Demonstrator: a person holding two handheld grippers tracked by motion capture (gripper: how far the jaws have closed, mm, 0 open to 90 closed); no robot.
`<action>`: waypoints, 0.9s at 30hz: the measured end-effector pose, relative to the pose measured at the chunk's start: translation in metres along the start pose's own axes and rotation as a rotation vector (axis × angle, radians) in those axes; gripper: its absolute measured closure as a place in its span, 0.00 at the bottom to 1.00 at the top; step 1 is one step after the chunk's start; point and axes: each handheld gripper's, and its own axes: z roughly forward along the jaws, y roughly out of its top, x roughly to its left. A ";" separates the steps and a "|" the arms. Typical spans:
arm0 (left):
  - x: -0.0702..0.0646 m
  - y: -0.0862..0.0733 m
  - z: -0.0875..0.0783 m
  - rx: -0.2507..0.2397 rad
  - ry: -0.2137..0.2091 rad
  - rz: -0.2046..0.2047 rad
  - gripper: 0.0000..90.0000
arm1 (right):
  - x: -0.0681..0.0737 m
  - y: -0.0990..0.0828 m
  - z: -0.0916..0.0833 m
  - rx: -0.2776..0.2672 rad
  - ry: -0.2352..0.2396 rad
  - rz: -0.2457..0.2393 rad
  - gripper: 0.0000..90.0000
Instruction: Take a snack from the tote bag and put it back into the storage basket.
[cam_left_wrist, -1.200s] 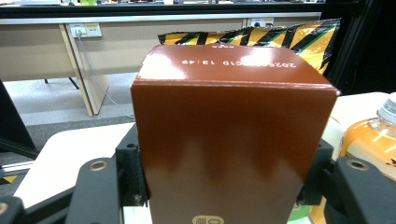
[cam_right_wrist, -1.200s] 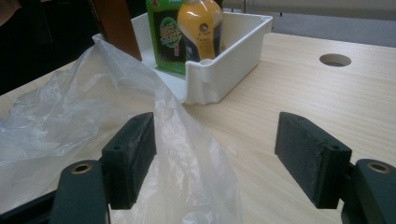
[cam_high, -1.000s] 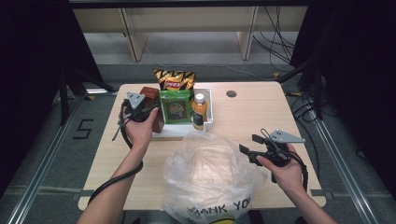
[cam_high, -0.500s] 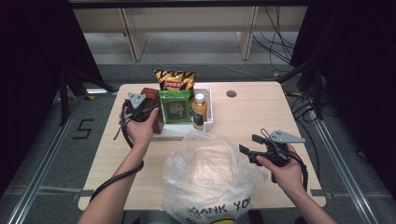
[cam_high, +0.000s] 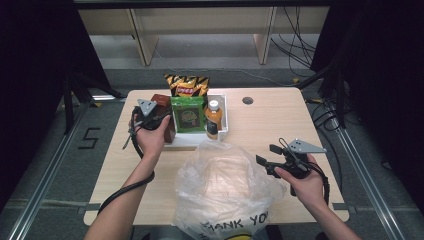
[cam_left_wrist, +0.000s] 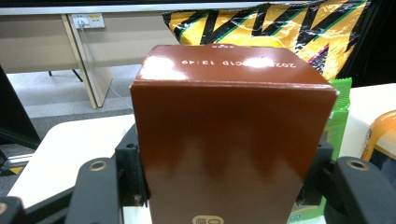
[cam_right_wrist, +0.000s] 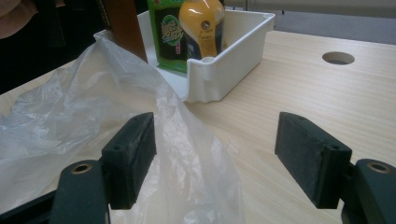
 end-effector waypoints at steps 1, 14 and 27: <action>0.000 0.000 0.000 0.001 -0.001 0.000 0.41 | 0.000 0.000 0.000 0.000 0.000 -0.001 0.33; 0.001 -0.004 0.006 0.005 0.006 0.000 0.41 | -0.001 0.000 0.000 -0.001 0.001 -0.013 0.33; 0.001 -0.008 0.012 0.016 0.015 -0.003 0.41 | -0.001 0.000 0.000 -0.002 0.002 -0.015 0.33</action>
